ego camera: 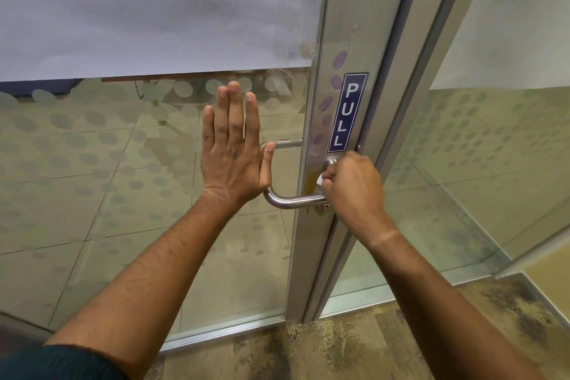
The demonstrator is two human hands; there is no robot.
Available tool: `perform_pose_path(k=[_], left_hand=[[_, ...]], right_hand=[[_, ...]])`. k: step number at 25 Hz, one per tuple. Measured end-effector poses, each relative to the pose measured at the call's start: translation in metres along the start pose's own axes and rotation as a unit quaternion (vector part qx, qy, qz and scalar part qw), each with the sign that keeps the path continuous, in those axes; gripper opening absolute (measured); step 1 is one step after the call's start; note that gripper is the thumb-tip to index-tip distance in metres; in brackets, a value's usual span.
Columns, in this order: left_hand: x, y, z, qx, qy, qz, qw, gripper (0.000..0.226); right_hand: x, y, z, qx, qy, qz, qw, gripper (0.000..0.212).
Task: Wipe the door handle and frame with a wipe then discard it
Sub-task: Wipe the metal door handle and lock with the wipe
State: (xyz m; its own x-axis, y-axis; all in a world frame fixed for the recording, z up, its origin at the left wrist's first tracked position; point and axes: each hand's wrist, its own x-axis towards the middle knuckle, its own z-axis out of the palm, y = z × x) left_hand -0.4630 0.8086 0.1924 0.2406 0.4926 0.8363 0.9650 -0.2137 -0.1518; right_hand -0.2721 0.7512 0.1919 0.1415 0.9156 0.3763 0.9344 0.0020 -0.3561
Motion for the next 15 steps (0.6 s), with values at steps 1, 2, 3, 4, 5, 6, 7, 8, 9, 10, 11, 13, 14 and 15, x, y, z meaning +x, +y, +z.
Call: perform_pose_path(k=[1, 2, 3, 4, 5, 6, 7, 8, 9, 10, 11, 13, 14, 15], left_hand=[[0.000, 0.000, 0.000, -0.001, 0.001, 0.000, 1.000, 0.084], [0.000, 0.000, -0.001, -0.002, 0.001, 0.000, 1.000, 0.084], [0.000, 0.000, -0.001, -0.002, 0.000, 0.000, 1.000, 0.084], [0.000, 0.000, -0.001, -0.001, -0.001, 0.000, 1.000, 0.084], [0.000, 0.000, -0.001, -0.001, -0.001, 0.000, 1.000, 0.084], [0.000, 0.001, -0.001, -0.001, -0.001, 0.000, 1.000, 0.084], [0.000, 0.001, -0.001, -0.001, -0.001, 0.000, 1.000, 0.084], [0.000, 0.001, -0.001, -0.001, 0.001, 0.000, 1.000, 0.084], [0.000, 0.001, 0.000, -0.001, 0.002, 0.000, 1.000, 0.083], [0.001, 0.001, 0.000, -0.002, 0.003, -0.001, 1.000, 0.083], [0.001, 0.001, 0.001, -0.004, 0.003, 0.000, 1.000, 0.084], [0.001, 0.001, 0.001, -0.007, 0.004, 0.000, 1.000, 0.085], [0.001, 0.001, 0.002, -0.004, 0.005, 0.000, 1.000, 0.085], [0.001, 0.000, 0.002, -0.001, 0.008, -0.001, 1.000, 0.085]], right_hand=[[0.001, -0.005, 0.000, -0.020, -0.003, 0.007, 1.000, 0.023], [0.002, -0.009, 0.000, -0.037, -0.009, 0.013, 0.999, 0.027], [0.003, -0.010, 0.001, -0.046, -0.019, 0.014, 0.999, 0.031], [0.004, -0.009, 0.000, -0.043, -0.026, 0.012, 0.999, 0.032], [0.003, -0.006, -0.001, -0.018, -0.021, 0.007, 1.000, 0.027], [0.000, 0.000, -0.003, 0.027, -0.007, 0.010, 1.000, 0.021], [-0.004, 0.007, -0.003, 0.084, 0.017, 0.023, 0.996, 0.018], [-0.009, 0.014, -0.003, 0.143, 0.041, 0.042, 0.988, 0.015], [-0.015, 0.020, -0.001, 0.197, 0.057, 0.065, 0.977, 0.016], [-0.020, 0.025, 0.002, 0.246, 0.058, 0.092, 0.963, 0.018], [-0.024, 0.029, 0.006, 0.291, 0.049, 0.120, 0.948, 0.021], [-0.034, 0.036, 0.016, 0.372, 0.027, 0.180, 0.910, 0.027], [-0.040, 0.040, 0.021, 0.398, 0.018, 0.208, 0.893, 0.028], [-0.047, 0.044, 0.026, 0.412, 0.018, 0.230, 0.882, 0.028]])
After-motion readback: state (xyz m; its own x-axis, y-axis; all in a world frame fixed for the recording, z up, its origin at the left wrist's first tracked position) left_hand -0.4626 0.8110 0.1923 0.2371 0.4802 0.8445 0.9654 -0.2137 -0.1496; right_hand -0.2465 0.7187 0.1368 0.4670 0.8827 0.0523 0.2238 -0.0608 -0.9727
